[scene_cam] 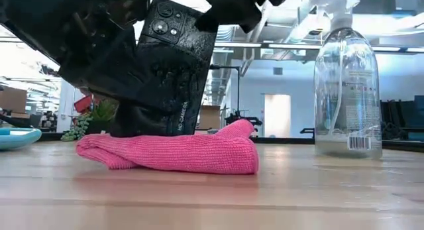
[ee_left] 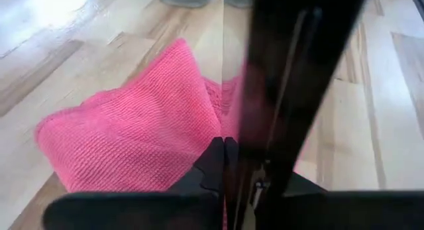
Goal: Apply microfiber cloth
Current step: Wipe the back of the black cellphone using pink microfiber cloth
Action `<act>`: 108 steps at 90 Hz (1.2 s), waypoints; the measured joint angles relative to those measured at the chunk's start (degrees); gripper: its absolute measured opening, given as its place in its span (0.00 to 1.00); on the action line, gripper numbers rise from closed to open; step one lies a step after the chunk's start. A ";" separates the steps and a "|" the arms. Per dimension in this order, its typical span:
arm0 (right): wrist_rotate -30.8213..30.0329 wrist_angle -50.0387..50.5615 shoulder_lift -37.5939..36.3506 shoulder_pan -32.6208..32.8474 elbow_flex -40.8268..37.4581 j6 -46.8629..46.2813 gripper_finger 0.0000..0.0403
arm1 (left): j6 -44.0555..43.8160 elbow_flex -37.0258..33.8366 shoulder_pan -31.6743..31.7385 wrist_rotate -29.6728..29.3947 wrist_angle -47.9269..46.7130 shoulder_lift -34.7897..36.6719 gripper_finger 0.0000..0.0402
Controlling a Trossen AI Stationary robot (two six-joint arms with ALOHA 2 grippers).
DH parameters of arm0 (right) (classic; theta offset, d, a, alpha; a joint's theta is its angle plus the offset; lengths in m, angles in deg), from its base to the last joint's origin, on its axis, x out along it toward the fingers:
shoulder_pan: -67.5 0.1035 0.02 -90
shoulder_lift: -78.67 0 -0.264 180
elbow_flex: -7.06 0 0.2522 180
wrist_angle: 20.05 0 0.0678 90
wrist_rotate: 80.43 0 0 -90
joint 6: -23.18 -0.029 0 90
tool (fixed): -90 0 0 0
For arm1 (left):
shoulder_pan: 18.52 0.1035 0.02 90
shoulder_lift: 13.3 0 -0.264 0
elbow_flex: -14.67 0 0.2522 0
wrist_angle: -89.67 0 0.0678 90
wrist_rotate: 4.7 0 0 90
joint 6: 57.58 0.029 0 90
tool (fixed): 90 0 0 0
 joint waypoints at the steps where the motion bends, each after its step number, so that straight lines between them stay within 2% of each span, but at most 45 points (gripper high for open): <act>1: 0.10 -0.09 0.02 -0.01 0.00 0.02 0.36 | 0.01 0.00 0.00 -0.01 -0.01 0.00 0.02; 12: 0.28 -3.30 1.23 -0.11 -0.01 0.17 0.27 | -0.15 0.00 -0.01 -0.03 -0.01 0.00 0.02; 24: 0.02 -6.97 3.15 0.04 0.20 0.88 0.22 | -0.02 0.07 -0.10 0.19 0.24 0.00 0.03; 46: 0.10 -4.98 5.05 0.03 -0.04 0.91 0.21 | -0.31 0.02 -0.10 0.48 0.07 -0.09 0.07; 55: -0.13 -3.69 5.07 0.55 -0.04 0.64 0.15 | 0.48 0.02 -0.25 0.50 -0.08 -0.09 0.08; 67: -2.96 -1.22 5.07 1.93 -0.03 -0.88 0.04 | 1.99 0.06 -0.88 0.36 -0.30 1.35 0.12; 94: -13.22 5.35 5.03 5.75 0.11 -9.61 0.04 | 3.04 0.07 -2.50 -2.38 -2.31 3.48 0.13; 108: -15.47 5.15 5.12 7.15 0.02 -12.99 0.04 | 3.12 0.07 -2.55 -2.93 -2.54 3.48 0.13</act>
